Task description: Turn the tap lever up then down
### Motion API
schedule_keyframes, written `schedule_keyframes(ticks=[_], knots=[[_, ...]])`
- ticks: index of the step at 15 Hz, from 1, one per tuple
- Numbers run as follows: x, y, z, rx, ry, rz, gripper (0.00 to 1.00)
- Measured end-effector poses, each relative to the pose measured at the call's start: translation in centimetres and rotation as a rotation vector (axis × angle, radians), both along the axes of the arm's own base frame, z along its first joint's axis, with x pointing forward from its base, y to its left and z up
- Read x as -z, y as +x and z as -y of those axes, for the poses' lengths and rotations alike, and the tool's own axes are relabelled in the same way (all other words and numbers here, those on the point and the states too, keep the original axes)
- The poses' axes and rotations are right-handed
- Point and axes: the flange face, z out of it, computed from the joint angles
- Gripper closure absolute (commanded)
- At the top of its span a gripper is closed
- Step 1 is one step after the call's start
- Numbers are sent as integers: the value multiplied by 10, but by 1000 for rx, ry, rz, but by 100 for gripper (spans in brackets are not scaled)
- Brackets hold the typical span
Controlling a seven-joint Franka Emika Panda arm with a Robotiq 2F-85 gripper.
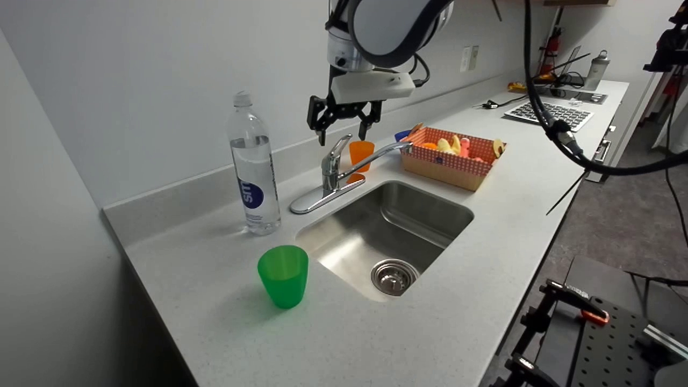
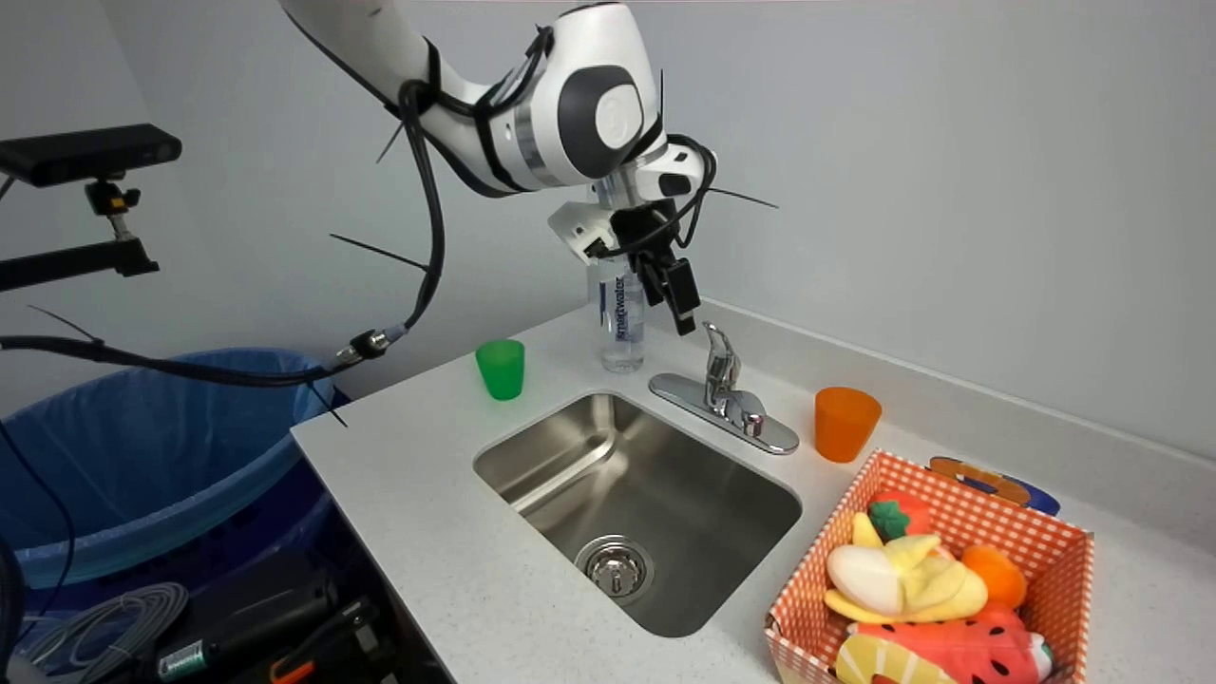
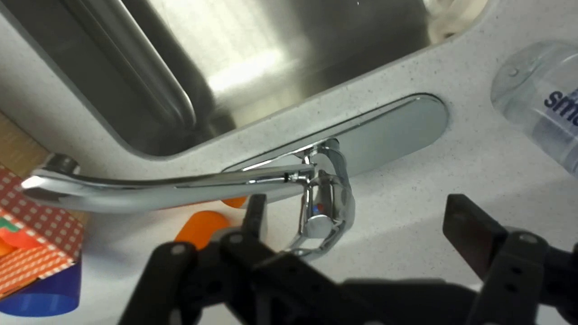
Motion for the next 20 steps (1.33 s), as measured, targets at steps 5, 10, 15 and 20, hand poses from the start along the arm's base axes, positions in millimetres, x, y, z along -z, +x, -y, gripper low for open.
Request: schedule_keyframes(ticks=[5,10,15,20], knots=[[1,54,1,-87,24,-43,0],[-5,78,14,-99,56,-149,0],[-32,94,17,-116,74,-129,0],[-74,108,10,-132,70,-43,0]])
